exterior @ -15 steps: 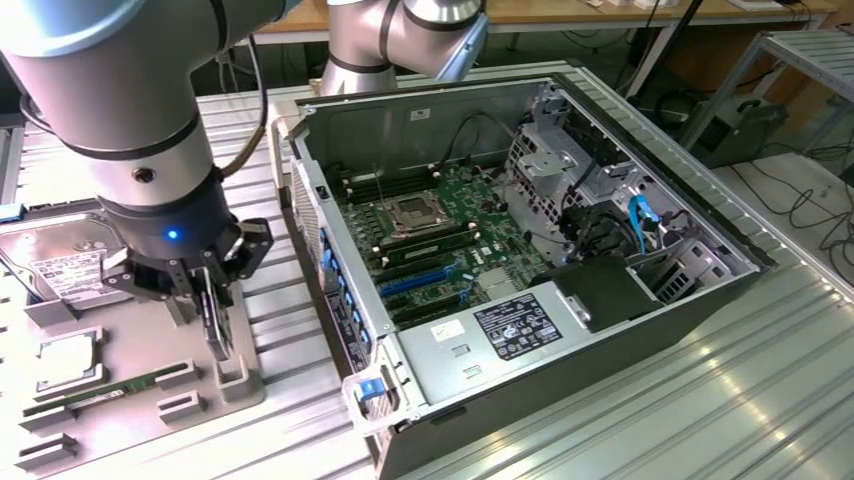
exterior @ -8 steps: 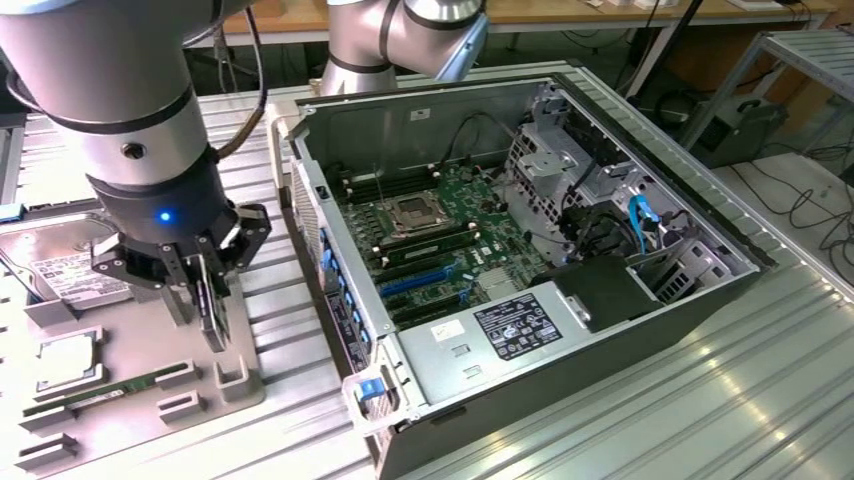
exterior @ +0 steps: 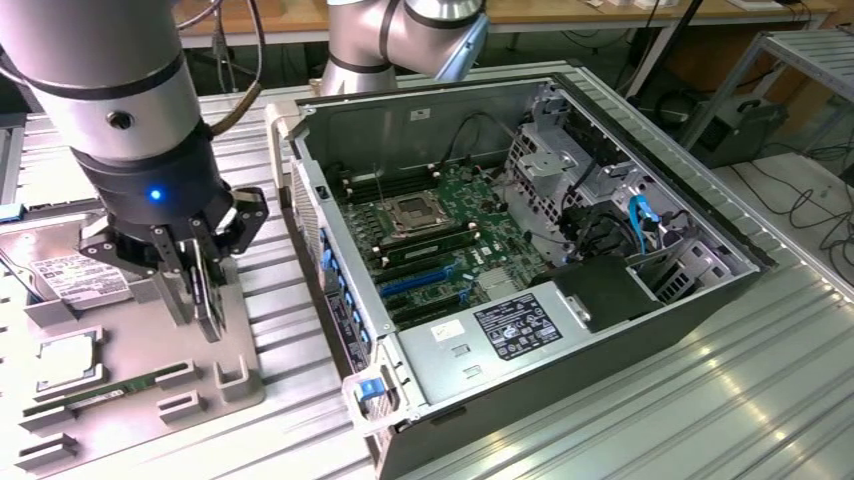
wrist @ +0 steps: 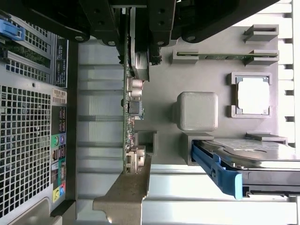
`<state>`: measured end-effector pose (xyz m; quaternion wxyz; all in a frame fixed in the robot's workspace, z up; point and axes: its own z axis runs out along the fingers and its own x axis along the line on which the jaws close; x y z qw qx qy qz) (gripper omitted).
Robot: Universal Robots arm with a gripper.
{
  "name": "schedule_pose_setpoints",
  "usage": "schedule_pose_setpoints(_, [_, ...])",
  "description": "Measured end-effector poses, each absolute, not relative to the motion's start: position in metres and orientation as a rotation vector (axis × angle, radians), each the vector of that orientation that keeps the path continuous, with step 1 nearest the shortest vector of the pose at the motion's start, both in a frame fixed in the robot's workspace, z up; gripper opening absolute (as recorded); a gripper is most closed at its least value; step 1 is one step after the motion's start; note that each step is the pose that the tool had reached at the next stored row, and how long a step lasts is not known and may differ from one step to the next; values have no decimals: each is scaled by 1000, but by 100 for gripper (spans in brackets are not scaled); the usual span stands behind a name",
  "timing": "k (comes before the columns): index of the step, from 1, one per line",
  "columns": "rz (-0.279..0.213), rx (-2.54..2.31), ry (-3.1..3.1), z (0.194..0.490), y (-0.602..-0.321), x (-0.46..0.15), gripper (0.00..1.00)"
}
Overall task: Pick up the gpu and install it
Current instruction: 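Pick up the gpu and move the gpu toward the slot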
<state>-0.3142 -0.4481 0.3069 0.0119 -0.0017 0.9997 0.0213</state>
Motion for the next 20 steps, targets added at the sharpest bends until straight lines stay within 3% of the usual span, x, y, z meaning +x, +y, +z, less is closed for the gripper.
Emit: schedule_pose_setpoints(20, [67, -25, 3118, 355, -448, -314, 28])
